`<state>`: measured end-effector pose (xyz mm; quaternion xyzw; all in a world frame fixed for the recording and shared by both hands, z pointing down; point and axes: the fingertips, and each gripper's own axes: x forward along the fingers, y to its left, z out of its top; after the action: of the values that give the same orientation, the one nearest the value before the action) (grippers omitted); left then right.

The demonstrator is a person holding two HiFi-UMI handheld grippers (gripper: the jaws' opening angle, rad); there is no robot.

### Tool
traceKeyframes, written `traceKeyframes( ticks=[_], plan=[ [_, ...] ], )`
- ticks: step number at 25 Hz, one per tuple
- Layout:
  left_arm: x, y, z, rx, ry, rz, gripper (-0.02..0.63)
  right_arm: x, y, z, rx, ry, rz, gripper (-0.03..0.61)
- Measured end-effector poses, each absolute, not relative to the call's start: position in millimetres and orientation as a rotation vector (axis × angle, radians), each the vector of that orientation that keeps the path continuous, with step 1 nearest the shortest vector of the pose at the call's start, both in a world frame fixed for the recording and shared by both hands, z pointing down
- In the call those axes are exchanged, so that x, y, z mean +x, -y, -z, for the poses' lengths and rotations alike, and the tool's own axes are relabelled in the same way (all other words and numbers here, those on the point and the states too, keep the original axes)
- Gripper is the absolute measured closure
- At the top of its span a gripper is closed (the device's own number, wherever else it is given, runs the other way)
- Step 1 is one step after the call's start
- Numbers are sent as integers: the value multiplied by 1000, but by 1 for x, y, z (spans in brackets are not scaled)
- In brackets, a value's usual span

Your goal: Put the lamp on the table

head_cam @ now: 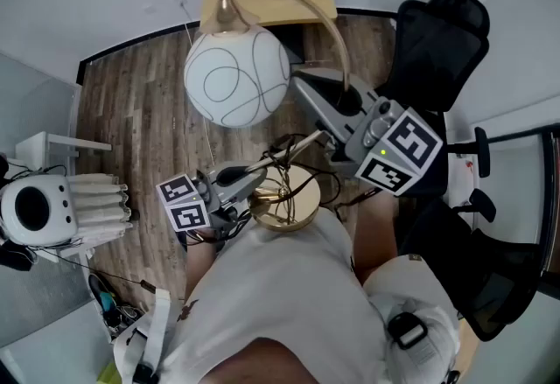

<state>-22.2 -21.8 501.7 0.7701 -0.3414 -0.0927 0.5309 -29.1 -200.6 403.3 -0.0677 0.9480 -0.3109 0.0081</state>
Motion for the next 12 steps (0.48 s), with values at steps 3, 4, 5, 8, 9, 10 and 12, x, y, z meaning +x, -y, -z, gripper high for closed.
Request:
traceKeyframes(
  ticks=[3, 4, 5, 8, 9, 10, 12],
  plan=[
    [-19, 23, -500, 1842, 818, 221, 614, -26, 201, -401, -210, -2965, 973, 578],
    [-19, 23, -500, 1843, 819, 222, 614, -26, 201, -401, -209, -2966, 971, 580],
    [-19, 23, -499, 1844, 821, 223, 614, -26, 201, -400, -208, -2967, 967, 578],
    [-21, 23, -498, 1844, 827, 227, 614, -29, 201, -398, -204, -2974, 954, 580],
    [-21, 23, -498, 1843, 830, 227, 614, -30, 201, -398, -202, -2977, 955, 580],
    [-21, 23, -498, 1840, 833, 226, 614, -30, 200, -397, -200, -2982, 956, 580],
    [-21, 23, -499, 1835, 844, 221, 614, -30, 200, -398, -194, -2988, 959, 580]
  ],
)
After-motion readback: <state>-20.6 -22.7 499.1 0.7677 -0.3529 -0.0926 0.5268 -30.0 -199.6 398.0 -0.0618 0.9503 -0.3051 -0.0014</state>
